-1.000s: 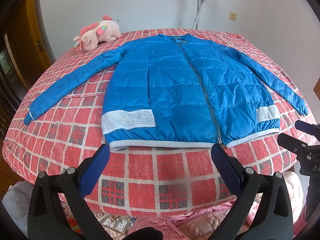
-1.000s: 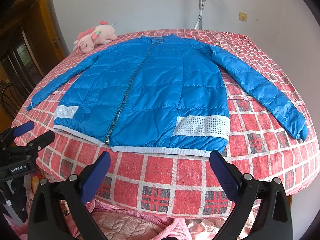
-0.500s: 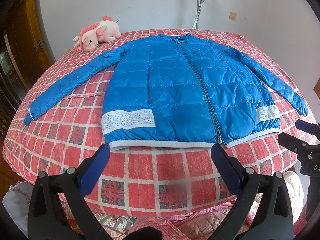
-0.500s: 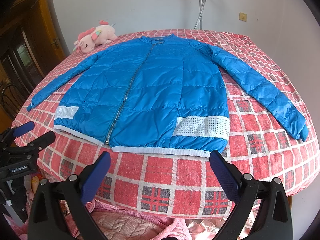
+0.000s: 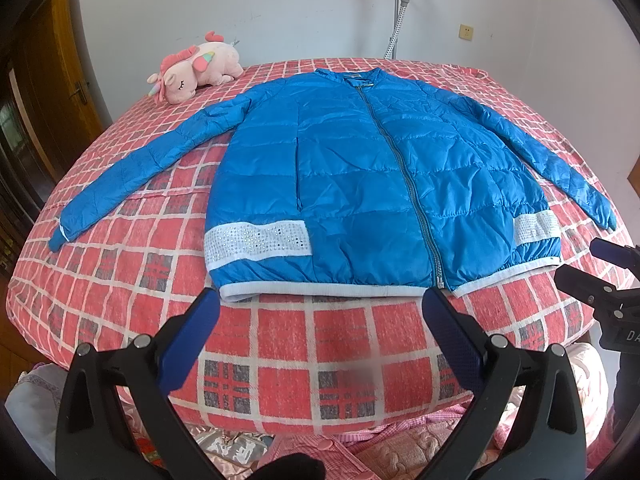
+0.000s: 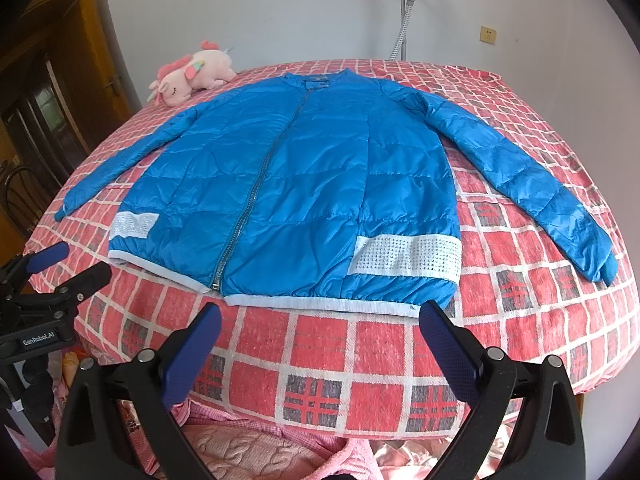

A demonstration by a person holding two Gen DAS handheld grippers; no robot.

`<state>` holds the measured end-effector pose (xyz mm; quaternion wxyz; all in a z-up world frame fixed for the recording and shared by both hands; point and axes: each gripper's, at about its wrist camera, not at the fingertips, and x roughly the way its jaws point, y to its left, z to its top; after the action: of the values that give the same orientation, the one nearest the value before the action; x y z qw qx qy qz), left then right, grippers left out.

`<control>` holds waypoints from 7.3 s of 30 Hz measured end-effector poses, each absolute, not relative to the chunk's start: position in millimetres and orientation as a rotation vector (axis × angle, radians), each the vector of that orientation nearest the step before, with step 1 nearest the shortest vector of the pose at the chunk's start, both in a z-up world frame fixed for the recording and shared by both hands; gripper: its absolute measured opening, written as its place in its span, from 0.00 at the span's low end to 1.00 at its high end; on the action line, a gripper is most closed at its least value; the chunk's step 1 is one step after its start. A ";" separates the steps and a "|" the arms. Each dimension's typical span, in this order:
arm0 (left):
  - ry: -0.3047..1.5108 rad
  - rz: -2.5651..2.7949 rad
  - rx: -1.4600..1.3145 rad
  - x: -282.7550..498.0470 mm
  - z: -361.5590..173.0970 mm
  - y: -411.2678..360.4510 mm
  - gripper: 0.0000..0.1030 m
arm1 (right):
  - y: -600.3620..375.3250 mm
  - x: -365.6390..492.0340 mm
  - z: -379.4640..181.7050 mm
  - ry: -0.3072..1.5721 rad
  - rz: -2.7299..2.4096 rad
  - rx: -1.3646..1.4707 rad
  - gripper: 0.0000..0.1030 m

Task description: Fold large clothes

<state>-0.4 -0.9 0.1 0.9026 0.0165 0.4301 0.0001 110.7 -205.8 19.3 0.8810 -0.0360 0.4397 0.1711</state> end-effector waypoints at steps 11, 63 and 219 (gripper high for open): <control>0.884 -0.003 0.047 6.4 3.9 9.9 0.97 | -209.7 114.4 17.6 0.916 0.350 -0.063 0.96; 0.998 -0.146 -0.019 319.9 -33.2 -68.1 0.77 | -479.4 324.8 34.5 0.820 0.105 0.589 0.27; 0.901 0.777 -0.448 101.0 -14.0 430.4 0.83 | -115.3 442.7 -22.2 1.104 0.469 -0.098 0.67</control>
<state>101.0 430.4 -14.0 0.8046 -0.2094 0.4206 0.3631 442.7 -115.3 -22.2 0.8244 -0.0460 0.5192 0.2206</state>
